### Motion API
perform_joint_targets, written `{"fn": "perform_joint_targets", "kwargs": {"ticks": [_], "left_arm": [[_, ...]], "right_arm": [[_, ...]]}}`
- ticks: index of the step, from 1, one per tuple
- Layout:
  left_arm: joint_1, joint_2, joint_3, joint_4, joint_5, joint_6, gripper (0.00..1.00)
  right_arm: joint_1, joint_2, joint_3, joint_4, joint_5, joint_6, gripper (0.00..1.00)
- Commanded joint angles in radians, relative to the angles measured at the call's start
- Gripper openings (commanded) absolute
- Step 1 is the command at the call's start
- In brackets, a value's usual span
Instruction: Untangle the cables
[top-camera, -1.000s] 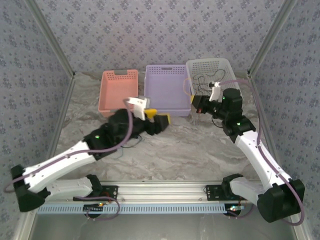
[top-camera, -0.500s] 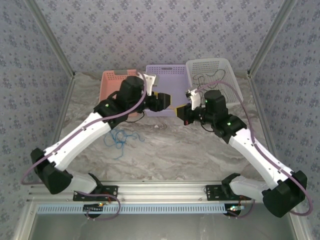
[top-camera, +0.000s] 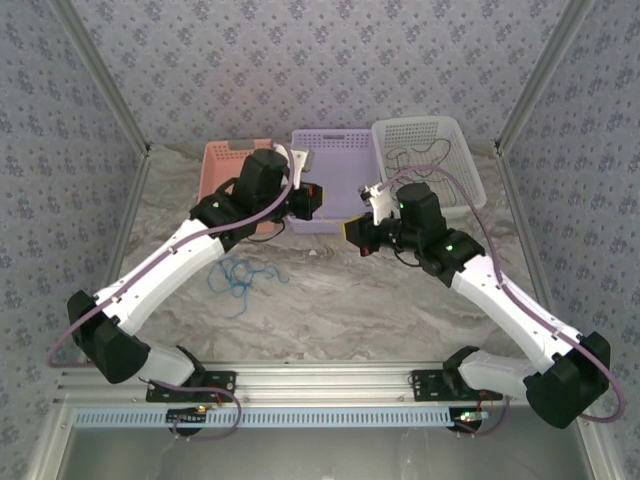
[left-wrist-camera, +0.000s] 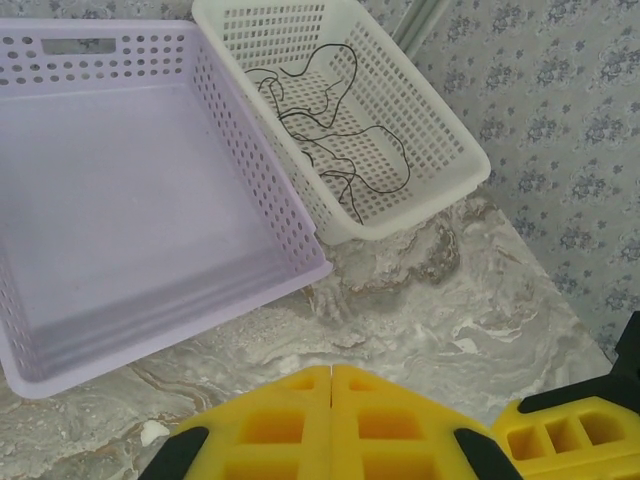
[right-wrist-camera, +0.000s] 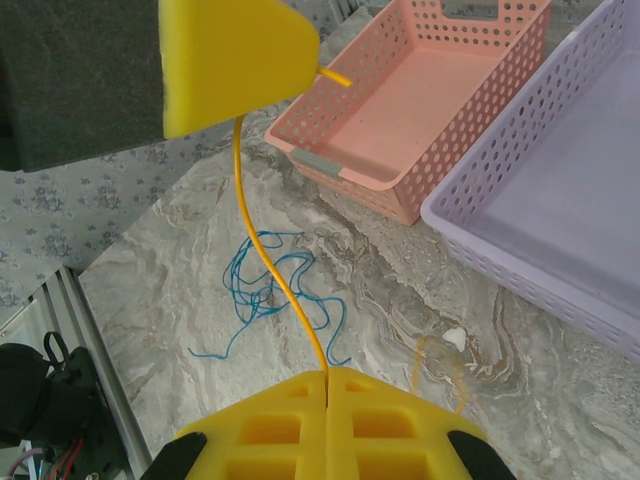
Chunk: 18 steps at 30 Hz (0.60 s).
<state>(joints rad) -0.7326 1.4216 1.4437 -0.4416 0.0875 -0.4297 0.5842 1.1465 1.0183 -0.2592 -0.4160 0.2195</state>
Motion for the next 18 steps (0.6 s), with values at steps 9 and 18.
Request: {"fn": "perform_joint_targets", "kwargs": {"ticks": [9,18], "left_arm": [[0.09,-0.008,0.085,0.109,0.143,-0.054,0.0],[0.106,-0.005,0.095,0.179,0.174,-0.104,0.0]], "right_arm": [[0.091,0.045,0.014,-0.014,-0.039,-0.025,0.0],[0.141,0.128,0.058,-0.035,-0.038,-0.034,0.0]]}}
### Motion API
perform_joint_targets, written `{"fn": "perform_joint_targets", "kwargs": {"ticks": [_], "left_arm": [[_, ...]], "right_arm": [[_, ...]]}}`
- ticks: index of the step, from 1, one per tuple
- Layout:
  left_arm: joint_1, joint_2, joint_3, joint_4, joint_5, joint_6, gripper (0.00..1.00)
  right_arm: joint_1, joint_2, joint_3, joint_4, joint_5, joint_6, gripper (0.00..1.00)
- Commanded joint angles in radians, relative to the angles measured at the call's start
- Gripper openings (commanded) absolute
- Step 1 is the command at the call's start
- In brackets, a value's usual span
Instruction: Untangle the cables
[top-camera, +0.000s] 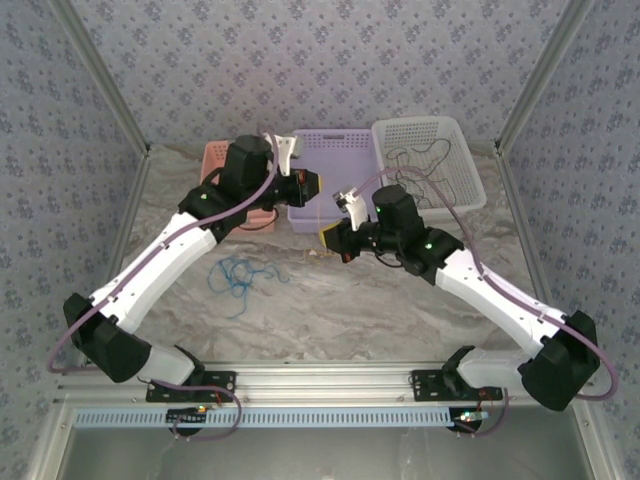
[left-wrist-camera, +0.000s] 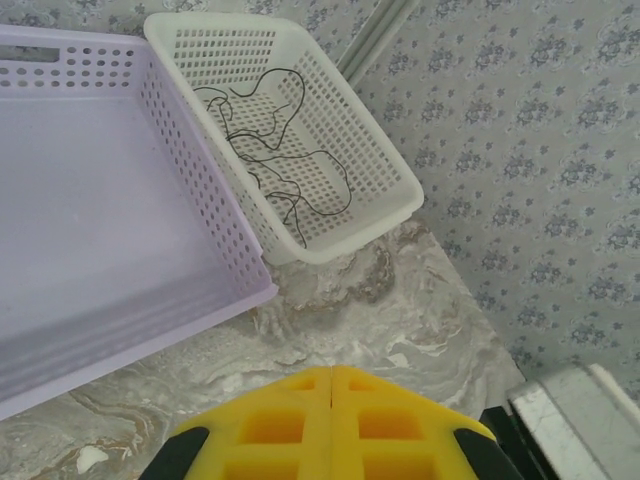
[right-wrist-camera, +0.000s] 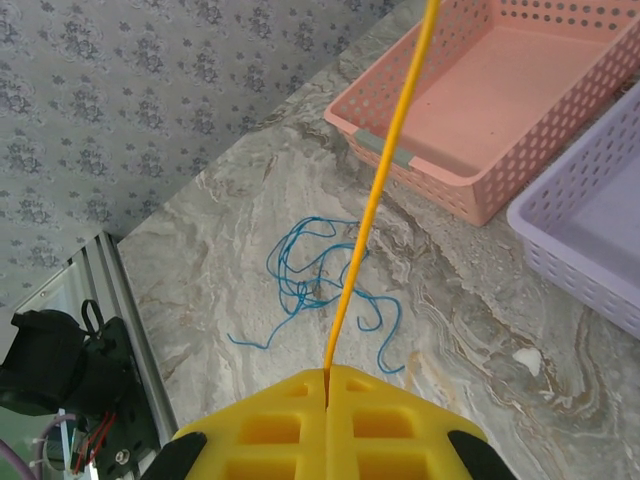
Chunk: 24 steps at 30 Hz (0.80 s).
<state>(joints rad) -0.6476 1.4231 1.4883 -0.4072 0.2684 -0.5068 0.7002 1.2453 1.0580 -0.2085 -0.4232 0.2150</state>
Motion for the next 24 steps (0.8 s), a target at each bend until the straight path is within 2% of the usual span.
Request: {"fn": "perform_joint_targets", "kwargs": {"ticks": [1,5,6,7,8,9,11,13,15,21,24], "left_arm": [[0.023,-0.006,0.053,0.145,-0.009,-0.031,0.0],[0.032,-0.007,0.051,0.136,-0.025,-0.041,0.0],[0.035,-0.008,0.053,0.116,-0.041,-0.046,0.04],[0.038,-0.011,0.053,0.101,-0.053,-0.05,0.2],[0.04,-0.02,0.046,0.089,-0.076,-0.053,0.46],[0.04,-0.036,0.032,0.08,-0.106,-0.057,0.62],[0.04,-0.081,-0.009,0.072,-0.171,-0.069,0.74],[0.04,-0.133,-0.052,0.05,-0.248,-0.08,0.79],[0.039,-0.19,-0.094,0.003,-0.315,-0.09,0.81],[0.04,-0.349,-0.282,-0.136,-0.429,-0.147,0.79],[0.038,-0.408,-0.396,-0.182,-0.436,-0.194,0.78]], "right_arm": [[0.029,0.038,0.022,-0.084,-0.029,-0.03,0.0],[0.015,0.039,0.027,-0.057,0.031,0.026,0.0],[-0.002,0.035,0.027,-0.039,0.043,0.057,0.0],[-0.019,0.033,0.029,-0.024,0.041,0.082,0.0],[-0.036,0.034,0.036,-0.011,0.041,0.107,0.0],[-0.052,0.036,0.051,-0.008,0.048,0.127,0.0],[-0.081,0.06,0.097,-0.017,0.049,0.152,0.0],[-0.114,0.098,0.172,-0.042,0.05,0.168,0.0],[-0.146,0.143,0.248,-0.069,0.059,0.179,0.0],[-0.262,0.333,0.474,-0.101,0.068,0.249,0.0],[-0.309,0.464,0.598,-0.093,0.034,0.297,0.0]]}}
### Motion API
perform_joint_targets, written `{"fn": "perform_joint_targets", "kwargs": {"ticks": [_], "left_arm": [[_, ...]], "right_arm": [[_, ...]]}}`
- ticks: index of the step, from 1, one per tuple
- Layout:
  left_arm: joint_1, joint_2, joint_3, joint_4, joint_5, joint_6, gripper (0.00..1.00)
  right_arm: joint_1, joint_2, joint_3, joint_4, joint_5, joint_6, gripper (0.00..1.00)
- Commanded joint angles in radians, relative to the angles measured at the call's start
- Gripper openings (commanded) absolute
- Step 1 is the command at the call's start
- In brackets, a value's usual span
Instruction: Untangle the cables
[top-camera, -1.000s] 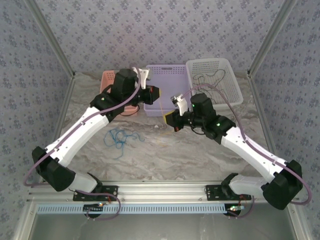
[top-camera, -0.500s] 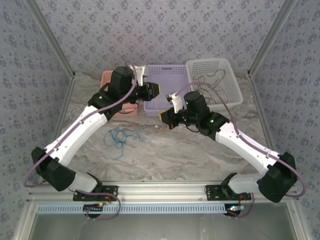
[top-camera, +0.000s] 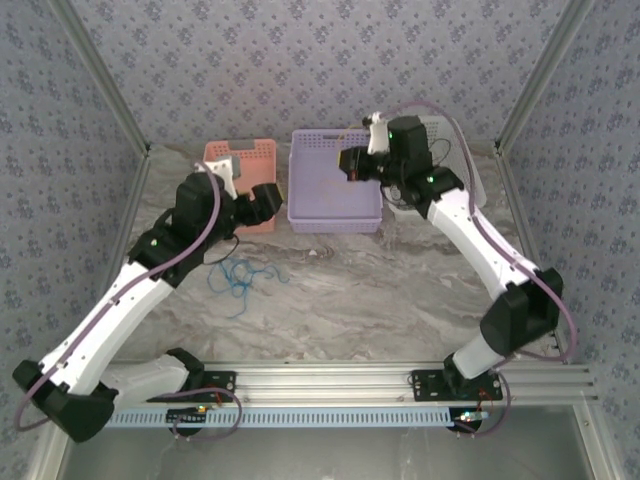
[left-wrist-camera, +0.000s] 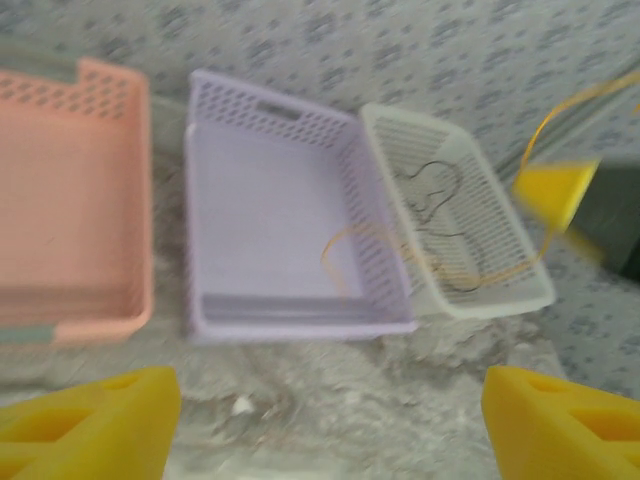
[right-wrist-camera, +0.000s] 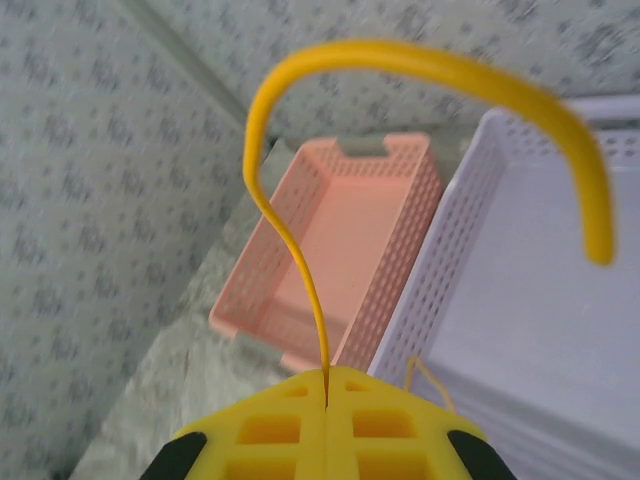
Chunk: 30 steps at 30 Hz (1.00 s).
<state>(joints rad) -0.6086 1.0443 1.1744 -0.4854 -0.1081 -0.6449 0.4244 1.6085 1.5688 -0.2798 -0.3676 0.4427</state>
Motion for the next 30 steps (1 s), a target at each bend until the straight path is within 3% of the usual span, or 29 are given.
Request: {"fn": "perform_joint_targets", "kwargs": {"ticks": [1,8,12,13,16,18,21,30], "left_arm": [[0.0,-0.042,-0.114,-0.11,-0.057,-0.065,0.78],[0.001,-0.117,-0.247,-0.131,-0.05,-0.091,0.77],[0.0,-0.119,-0.247,-0.147,-0.048,-0.085,0.76],[0.0,-0.12,-0.248,-0.15,-0.049,-0.084,0.76],[-0.001,-0.121,-0.253,-0.156,-0.054,-0.084,0.76],[0.0,-0.12,-0.256,-0.164,-0.06,-0.086,0.76],[0.0,-0.124,-0.268,-0.165,-0.061,-0.091,0.76],[0.004,-0.105,-0.268,-0.2,-0.097,-0.1,0.76]], "right_arm": [[-0.041,0.145,0.121,-0.015,-0.031,0.091,0.0],[-0.052,0.515,0.475,-0.151,-0.08,0.177,0.0],[-0.06,0.659,0.568,-0.207,-0.088,0.225,0.0],[-0.061,0.683,0.585,-0.222,-0.082,0.226,0.03],[-0.064,0.738,0.639,-0.288,-0.042,0.212,0.29],[-0.066,0.745,0.649,-0.317,-0.004,0.199,0.42],[-0.065,0.721,0.651,-0.379,0.059,0.161,0.51],[-0.022,0.438,0.441,-0.326,0.252,0.091,0.55]]}}
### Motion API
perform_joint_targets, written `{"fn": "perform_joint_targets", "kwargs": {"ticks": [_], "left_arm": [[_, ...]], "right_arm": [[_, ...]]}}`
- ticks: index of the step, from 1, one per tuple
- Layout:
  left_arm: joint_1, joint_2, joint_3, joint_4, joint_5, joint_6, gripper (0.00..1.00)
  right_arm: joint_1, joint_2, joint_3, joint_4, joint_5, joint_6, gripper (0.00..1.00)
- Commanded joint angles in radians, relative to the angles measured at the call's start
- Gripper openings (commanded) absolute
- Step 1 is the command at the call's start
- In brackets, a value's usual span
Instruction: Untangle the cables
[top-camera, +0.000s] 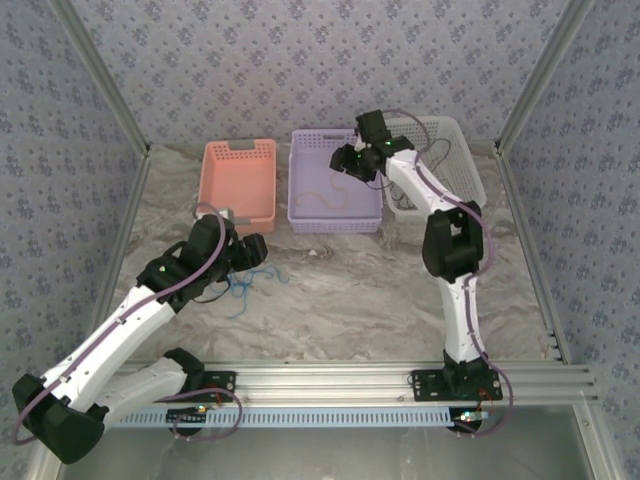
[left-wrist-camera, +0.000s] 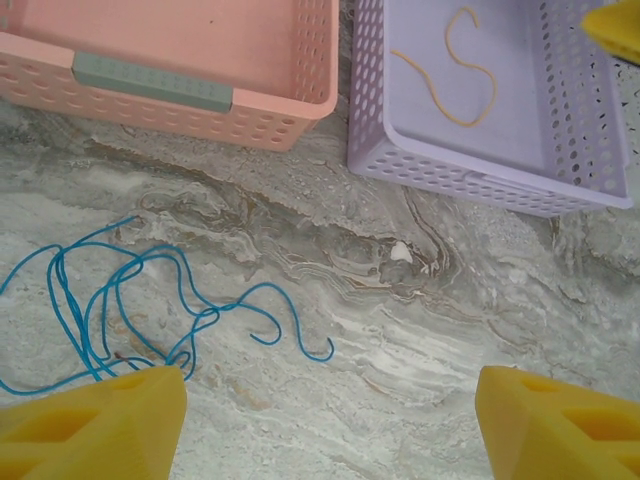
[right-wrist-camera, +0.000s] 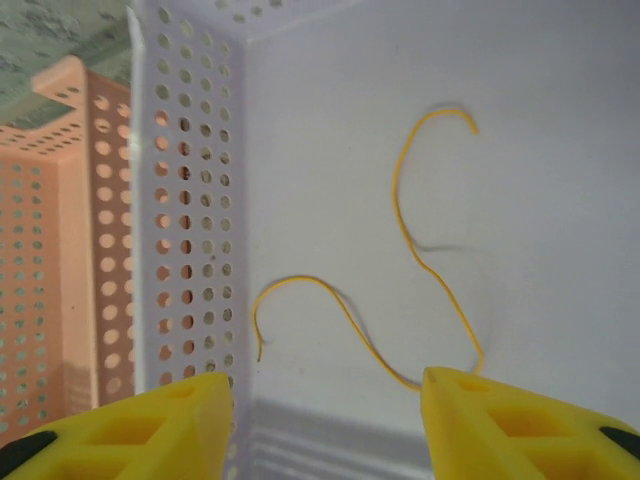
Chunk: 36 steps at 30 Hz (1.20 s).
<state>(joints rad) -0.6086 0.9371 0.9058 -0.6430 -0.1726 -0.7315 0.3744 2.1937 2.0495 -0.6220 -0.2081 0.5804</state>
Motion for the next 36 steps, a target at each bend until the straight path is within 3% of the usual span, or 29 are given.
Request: {"fn": "perform_joint_targets", "kwargs": {"ticks": [1,5,10,17,21,25,27,31,36], "left_arm": [[0.007,0.008,0.001,-0.066,-0.039,-0.018,0.76],[0.051,0.031,-0.012,-0.118,-0.056,-0.06,0.76],[0.168,0.035,-0.093,-0.128,-0.055,-0.115,0.73],[0.313,0.091,-0.253,0.112,0.125,-0.141,0.74],[0.317,0.239,-0.247,0.221,0.159,-0.118,0.66],[0.317,0.357,-0.239,0.261,0.139,-0.104,0.47],[0.316,0.366,-0.25,0.275,0.133,-0.106,0.36],[0.316,0.339,-0.274,0.28,0.114,-0.109,0.23],[0.316,0.315,-0.287,0.262,0.095,-0.096,0.08]], "right_arm": [[0.045,-0.19,-0.081,0.033,0.114,-0.066,0.54],[0.13,-0.378,-0.317,0.161,0.178,-0.102,0.52],[0.277,-0.591,-0.701,0.369,0.217,-0.067,0.46],[0.542,-0.592,-0.977,0.581,0.229,0.188,0.46],[0.636,-0.518,-0.986,0.612,0.311,0.24,0.48],[0.64,-0.377,-0.873,0.516,0.311,0.15,0.52],[0.651,-0.303,-0.79,0.45,0.351,0.083,0.51],[0.656,-0.223,-0.718,0.365,0.47,-0.034,0.49],[0.665,-0.172,-0.672,0.336,0.455,-0.172,0.5]]}}
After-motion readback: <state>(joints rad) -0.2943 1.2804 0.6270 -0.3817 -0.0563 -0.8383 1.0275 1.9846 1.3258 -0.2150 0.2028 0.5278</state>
